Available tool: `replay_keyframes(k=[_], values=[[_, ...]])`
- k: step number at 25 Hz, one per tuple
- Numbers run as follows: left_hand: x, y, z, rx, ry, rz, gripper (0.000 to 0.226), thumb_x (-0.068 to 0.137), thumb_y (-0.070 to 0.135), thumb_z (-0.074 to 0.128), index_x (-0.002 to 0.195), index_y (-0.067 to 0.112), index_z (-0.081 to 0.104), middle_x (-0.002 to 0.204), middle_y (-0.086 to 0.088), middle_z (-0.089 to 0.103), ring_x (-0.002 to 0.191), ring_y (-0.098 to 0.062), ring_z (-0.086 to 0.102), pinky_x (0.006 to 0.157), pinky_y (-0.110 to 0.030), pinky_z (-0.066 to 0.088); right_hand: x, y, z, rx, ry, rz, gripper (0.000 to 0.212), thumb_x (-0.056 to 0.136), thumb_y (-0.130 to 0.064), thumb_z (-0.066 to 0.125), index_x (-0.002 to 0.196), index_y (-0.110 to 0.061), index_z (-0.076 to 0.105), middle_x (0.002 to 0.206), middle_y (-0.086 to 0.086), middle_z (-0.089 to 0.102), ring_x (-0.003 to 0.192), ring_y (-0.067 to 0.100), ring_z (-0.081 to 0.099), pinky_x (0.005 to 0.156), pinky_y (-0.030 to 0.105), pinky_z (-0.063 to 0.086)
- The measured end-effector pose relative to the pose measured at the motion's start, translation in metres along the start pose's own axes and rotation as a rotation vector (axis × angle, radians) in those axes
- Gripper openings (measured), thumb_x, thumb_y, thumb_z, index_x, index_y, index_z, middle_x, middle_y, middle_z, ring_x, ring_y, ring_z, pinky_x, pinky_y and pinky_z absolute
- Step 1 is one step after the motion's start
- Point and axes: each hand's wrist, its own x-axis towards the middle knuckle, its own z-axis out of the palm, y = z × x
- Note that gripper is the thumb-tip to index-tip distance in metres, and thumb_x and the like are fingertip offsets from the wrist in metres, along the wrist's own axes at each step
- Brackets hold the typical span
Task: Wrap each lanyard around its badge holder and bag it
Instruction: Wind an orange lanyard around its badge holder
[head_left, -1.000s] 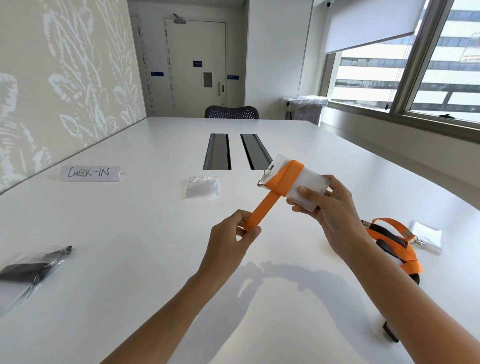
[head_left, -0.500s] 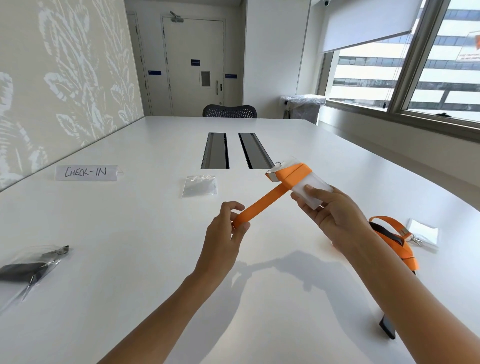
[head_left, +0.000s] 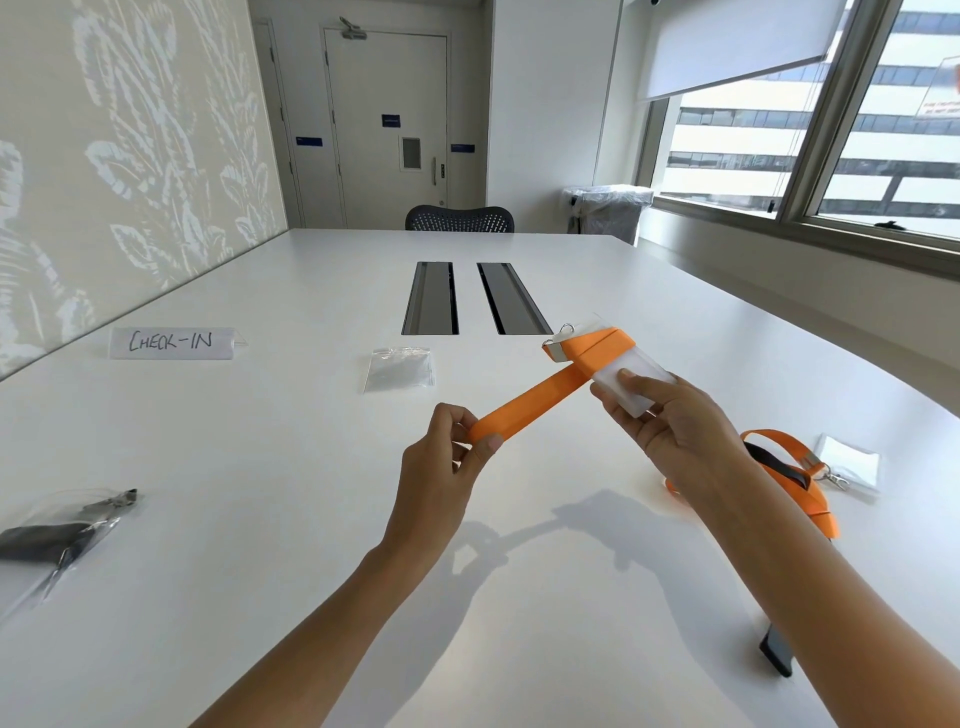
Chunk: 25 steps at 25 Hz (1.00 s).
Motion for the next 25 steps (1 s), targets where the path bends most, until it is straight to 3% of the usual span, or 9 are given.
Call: replay_keyframes(k=[4,9,14,17,21,25], values=[[-0.002,0.009,-0.002,-0.052,0.006,0.04,0.02,0.086,0.034,0.067,0.088,0.021,0.052,0.09,0.01,0.061,0.075,-0.011,0.062,0.06,-0.007,0.044,0.002,0.001,-0.002,0.0,0.002,0.002,0.013,0.087,0.01,0.059,0.098,0.003,0.059,0.096,0.022,0.066,0.068,0.033,0.074,0.058,0.027,0.059],[0.002,0.03,-0.01,-0.416,-0.077,-0.028,0.017,0.081,0.03,0.074,0.081,0.024,0.058,0.088,0.011,0.062,0.064,-0.004,0.057,0.06,-0.01,0.041,0.005,0.002,-0.006,0.002,0.008,0.032,0.011,0.087,0.011,0.059,0.096,0.004,0.059,0.095,0.023,0.066,0.067,0.033,0.074,0.057,0.028,0.059],[0.003,0.034,-0.015,-0.618,-0.187,-0.057,0.018,0.079,0.038,0.066,0.083,0.021,0.06,0.083,0.008,0.059,0.076,-0.015,0.049,0.071,-0.029,0.039,0.006,0.01,-0.006,-0.071,0.008,0.111,0.012,0.086,0.012,0.06,0.094,0.004,0.059,0.09,0.023,0.067,0.064,0.032,0.074,0.055,0.029,0.059],[0.005,0.031,-0.016,-0.627,-0.195,-0.109,0.016,0.083,0.038,0.06,0.082,0.023,0.063,0.081,0.007,0.057,0.08,-0.012,0.048,0.073,-0.032,0.034,0.007,0.014,-0.007,-0.111,0.012,0.116,0.013,0.085,0.012,0.06,0.096,0.005,0.059,0.091,0.022,0.067,0.064,0.032,0.073,0.057,0.031,0.061],[0.009,0.036,-0.02,-0.513,-0.19,-0.159,0.033,0.073,0.06,0.059,0.077,0.029,0.071,0.073,0.005,0.05,0.074,-0.012,0.041,0.069,-0.028,0.032,0.006,0.018,-0.007,-0.353,-0.046,-0.02,0.023,0.085,0.01,0.062,0.105,0.003,0.055,0.094,0.022,0.063,0.063,0.034,0.071,0.059,0.033,0.06],[0.015,0.041,-0.025,-0.582,-0.168,-0.202,0.032,0.069,0.059,0.067,0.07,0.028,0.073,0.074,-0.003,0.043,0.077,-0.021,0.032,0.065,-0.031,0.026,-0.002,0.026,0.002,-0.77,-0.174,-0.312,0.021,0.083,0.006,0.068,0.093,-0.006,0.053,0.088,0.025,0.062,0.063,0.039,0.07,0.063,0.046,0.06]])
